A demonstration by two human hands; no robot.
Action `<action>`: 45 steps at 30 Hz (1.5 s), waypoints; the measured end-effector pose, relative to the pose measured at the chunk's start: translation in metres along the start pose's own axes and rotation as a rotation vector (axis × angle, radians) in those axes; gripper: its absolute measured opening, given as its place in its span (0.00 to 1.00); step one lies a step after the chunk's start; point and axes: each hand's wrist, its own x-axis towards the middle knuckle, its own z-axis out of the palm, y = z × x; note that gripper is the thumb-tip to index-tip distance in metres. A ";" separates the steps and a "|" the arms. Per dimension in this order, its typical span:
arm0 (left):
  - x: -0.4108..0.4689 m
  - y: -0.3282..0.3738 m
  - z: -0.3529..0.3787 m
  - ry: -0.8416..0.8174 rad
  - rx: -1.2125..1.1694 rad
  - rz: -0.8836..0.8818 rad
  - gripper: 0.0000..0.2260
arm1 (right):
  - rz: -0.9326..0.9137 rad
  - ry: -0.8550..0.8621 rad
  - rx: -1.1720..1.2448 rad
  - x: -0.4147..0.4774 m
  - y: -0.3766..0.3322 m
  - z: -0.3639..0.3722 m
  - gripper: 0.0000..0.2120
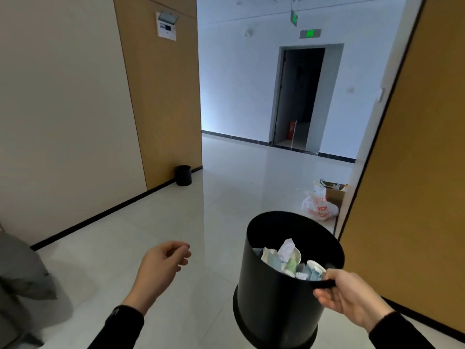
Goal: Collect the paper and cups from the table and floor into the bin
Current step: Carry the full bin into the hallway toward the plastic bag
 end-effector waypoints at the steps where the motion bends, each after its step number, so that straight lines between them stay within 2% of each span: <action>1: 0.018 0.002 0.008 0.006 -0.005 -0.004 0.06 | -0.010 -0.002 -0.005 0.019 -0.016 0.003 0.09; 8: 0.149 -0.001 0.049 0.008 -0.018 -0.008 0.06 | -0.077 0.018 0.038 0.139 -0.105 0.038 0.08; 15: 0.316 -0.022 0.074 -0.019 -0.049 0.026 0.06 | -0.042 0.074 0.132 0.260 -0.171 0.088 0.06; 22: 0.506 -0.024 0.089 -0.126 -0.053 0.033 0.06 | -0.031 0.137 0.263 0.373 -0.254 0.167 0.07; 30: 0.675 -0.038 0.132 -0.201 -0.026 0.021 0.06 | -0.020 0.194 0.344 0.494 -0.349 0.214 0.08; 36: 0.808 -0.053 0.193 -0.197 0.017 -0.001 0.06 | 0.026 0.205 0.335 0.632 -0.403 0.228 0.07; 45: 1.001 -0.020 0.314 -0.221 0.027 0.033 0.07 | -0.007 0.210 0.337 0.817 -0.537 0.222 0.08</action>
